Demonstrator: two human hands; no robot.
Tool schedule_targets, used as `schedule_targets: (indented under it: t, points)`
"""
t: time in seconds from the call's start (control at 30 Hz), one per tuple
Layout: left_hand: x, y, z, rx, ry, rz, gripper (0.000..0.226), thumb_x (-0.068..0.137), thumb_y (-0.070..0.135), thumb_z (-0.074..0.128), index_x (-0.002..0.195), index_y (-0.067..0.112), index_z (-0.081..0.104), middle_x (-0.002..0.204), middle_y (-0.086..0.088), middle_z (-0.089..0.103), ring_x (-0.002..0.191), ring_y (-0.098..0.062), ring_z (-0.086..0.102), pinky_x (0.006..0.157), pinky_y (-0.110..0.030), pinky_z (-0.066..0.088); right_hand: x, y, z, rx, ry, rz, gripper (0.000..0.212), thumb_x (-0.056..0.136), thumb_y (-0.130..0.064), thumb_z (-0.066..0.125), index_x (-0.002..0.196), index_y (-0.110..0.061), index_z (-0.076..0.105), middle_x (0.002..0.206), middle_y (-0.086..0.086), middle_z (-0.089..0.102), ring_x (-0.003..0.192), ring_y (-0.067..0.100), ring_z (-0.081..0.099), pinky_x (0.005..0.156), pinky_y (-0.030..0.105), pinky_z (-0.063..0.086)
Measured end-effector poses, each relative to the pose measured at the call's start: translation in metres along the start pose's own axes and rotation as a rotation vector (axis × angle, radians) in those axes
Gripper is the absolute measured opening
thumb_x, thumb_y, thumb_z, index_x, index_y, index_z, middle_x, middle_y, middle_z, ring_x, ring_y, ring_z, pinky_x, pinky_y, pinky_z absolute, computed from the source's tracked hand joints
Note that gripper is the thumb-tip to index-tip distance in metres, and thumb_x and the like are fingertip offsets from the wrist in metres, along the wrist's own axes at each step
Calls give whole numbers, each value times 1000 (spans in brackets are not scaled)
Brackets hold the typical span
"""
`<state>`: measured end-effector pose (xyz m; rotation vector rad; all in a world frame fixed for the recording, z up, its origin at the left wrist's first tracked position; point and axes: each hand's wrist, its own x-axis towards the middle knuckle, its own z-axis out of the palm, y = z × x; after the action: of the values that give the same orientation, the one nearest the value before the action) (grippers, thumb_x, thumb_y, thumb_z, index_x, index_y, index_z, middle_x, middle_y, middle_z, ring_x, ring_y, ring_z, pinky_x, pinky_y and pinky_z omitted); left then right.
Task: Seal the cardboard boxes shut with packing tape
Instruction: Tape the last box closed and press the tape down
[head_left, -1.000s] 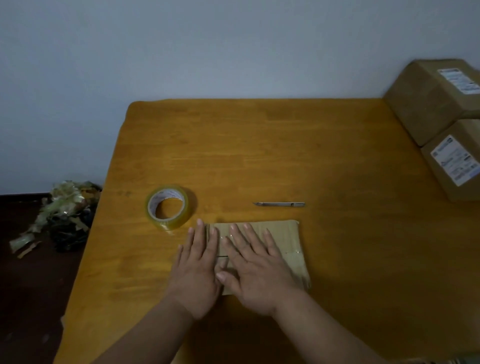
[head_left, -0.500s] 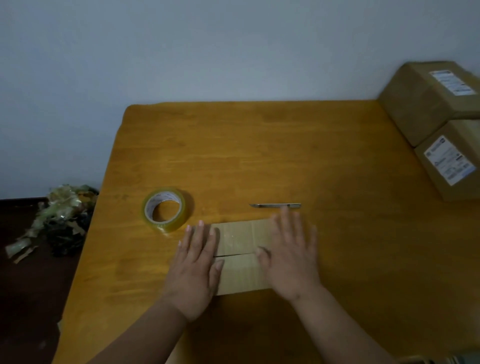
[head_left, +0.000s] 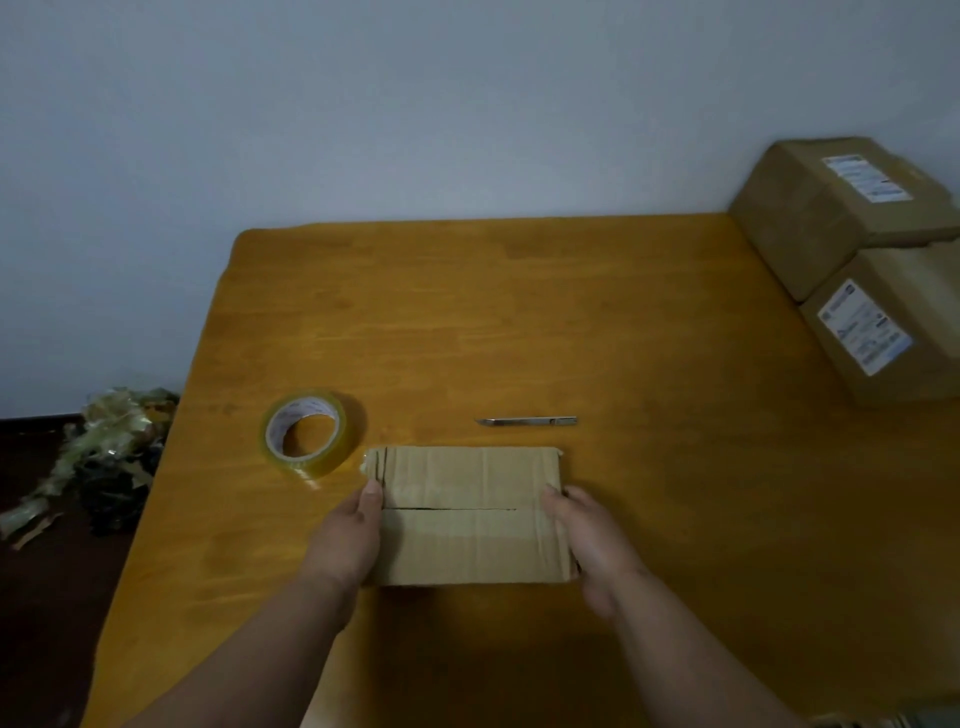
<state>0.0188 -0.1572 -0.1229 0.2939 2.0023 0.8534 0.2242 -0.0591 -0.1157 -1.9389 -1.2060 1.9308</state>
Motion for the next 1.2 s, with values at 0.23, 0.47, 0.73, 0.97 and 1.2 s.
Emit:
schedule_targets:
  t: [0.23, 0.47, 0.73, 0.97, 1.2]
  points:
    - [-4, 48, 10, -49, -44, 222, 43, 95, 43, 57, 132, 22, 59, 121, 2, 58, 105, -18, 53, 83, -35, 45, -7, 1, -37, 299, -31, 34, 50, 86, -31, 70, 130, -25, 46, 116, 11, 65, 101, 33, 64, 82, 52, 54]
    - [-27, 83, 67, -291, -135, 160, 83, 85, 51, 68, 153, 35, 22, 159, 1, 27, 142, -29, 31, 114, -54, 29, -23, 16, -79, 644, 122, -129, 58, 92, -22, 65, 141, -31, 37, 118, 12, 65, 97, 31, 68, 61, 35, 58]
    - [-73, 91, 161, 125, -650, 173, 76, 93, 48, 56, 155, 33, 15, 158, 1, 30, 142, -26, 33, 114, -42, 27, -6, 24, -126, 464, 395, -44, 93, 91, -35, 68, 155, -35, 2, 157, 7, 28, 137, 39, 38, 108, 56, 39]
    - [-53, 115, 250, 124, -450, 199, 65, 99, 19, 54, 154, 31, 21, 151, 2, 42, 135, -23, 41, 110, -38, 33, 44, 11, -201, 194, 275, -145, 64, 96, -37, 58, 152, -32, 26, 148, 1, 42, 132, 28, 45, 108, 50, 43]
    - [-33, 180, 359, 113, -383, 217, 66, 99, 28, 55, 154, 37, 19, 148, 13, 39, 137, -20, 39, 113, -42, 35, 105, -31, -303, 231, 319, -165, 60, 94, -30, 63, 147, -26, 36, 137, 1, 52, 124, 25, 54, 105, 48, 47]
